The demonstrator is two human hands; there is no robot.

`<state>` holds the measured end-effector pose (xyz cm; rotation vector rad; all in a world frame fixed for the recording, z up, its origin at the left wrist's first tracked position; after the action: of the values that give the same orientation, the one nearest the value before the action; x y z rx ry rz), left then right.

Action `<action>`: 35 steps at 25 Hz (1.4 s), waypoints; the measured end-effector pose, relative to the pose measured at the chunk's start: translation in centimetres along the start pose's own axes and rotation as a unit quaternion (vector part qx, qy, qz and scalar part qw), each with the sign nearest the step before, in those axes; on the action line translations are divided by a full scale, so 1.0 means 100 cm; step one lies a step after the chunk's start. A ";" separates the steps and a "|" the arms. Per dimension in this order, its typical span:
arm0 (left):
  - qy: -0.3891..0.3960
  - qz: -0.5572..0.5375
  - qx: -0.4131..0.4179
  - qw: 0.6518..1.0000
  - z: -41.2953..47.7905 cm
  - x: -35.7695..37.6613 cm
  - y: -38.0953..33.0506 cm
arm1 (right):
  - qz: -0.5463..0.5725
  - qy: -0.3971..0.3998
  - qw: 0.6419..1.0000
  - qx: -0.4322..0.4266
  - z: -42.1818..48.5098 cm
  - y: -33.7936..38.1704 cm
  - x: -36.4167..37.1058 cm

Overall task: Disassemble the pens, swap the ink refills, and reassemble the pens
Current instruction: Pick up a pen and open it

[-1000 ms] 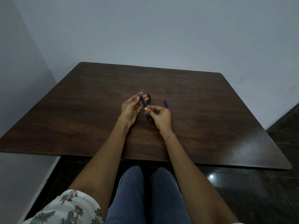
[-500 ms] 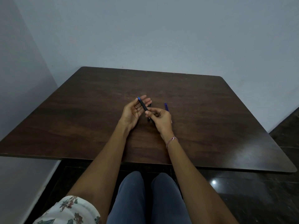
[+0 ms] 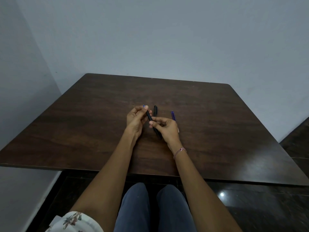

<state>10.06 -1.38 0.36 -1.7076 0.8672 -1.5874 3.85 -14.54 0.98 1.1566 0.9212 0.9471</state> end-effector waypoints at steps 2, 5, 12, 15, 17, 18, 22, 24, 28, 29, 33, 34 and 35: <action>0.026 -0.012 -0.005 1.000 0.000 0.003 0.000 | 0.015 0.000 1.000 0.006 0.000 0.000 -0.001; 0.086 -0.025 -0.043 0.995 -0.004 0.012 0.005 | 0.026 -0.004 1.000 0.012 0.001 -0.002 -0.001; 0.039 0.029 -0.019 0.999 -0.005 0.010 0.001 | 0.026 -0.012 1.000 -0.006 0.001 0.000 -0.003; 0.016 0.045 -0.002 0.999 -0.003 0.006 0.000 | 0.011 -0.003 1.000 -0.021 0.001 0.003 0.000; 0.029 0.021 -0.020 0.999 -0.002 0.008 0.002 | 0.020 -0.012 1.000 -0.020 0.002 0.003 -0.001; 0.046 0.005 -0.034 0.998 -0.001 0.009 0.004 | 0.024 -0.020 0.999 -0.019 0.002 0.002 -0.003; 0.102 -0.032 -0.065 0.992 -0.002 0.017 0.008 | 0.020 -0.043 0.999 -0.016 0.004 -0.001 -0.007; 0.081 -0.026 -0.055 0.995 -0.002 0.014 0.007 | 0.020 -0.042 0.999 -0.016 0.004 -0.002 -0.006; 0.027 -0.015 -0.028 0.999 -0.001 0.004 0.003 | 0.020 -0.035 0.999 -0.022 0.003 0.001 -0.005; 0.020 -0.011 -0.018 1.000 0.000 0.003 0.001 | 0.016 -0.031 0.999 -0.023 0.003 0.002 -0.004; 0.021 -0.006 -0.007 1.000 0.000 0.005 0.000 | 0.016 -0.032 0.999 -0.025 0.002 0.003 -0.005; 0.034 -0.010 -0.016 0.999 0.000 0.006 0.002 | 0.019 -0.039 0.999 -0.023 0.003 0.003 -0.007; 0.046 -0.014 -0.027 0.998 0.000 0.007 0.004 | 0.019 -0.047 0.998 -0.020 0.004 0.002 -0.008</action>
<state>10.09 -2.17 0.47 -1.7020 0.9440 -1.6869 3.94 -15.40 1.29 1.1785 0.8033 0.9289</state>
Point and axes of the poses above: each hand's wrist, its own z-axis towards the middle knuckle, its own x-axis out of the palm, y = z × x, the point moved 10 cm from there along z, towards the middle knuckle, and after that the axes turned 7 degrees about -y, right-handed, at the moved point
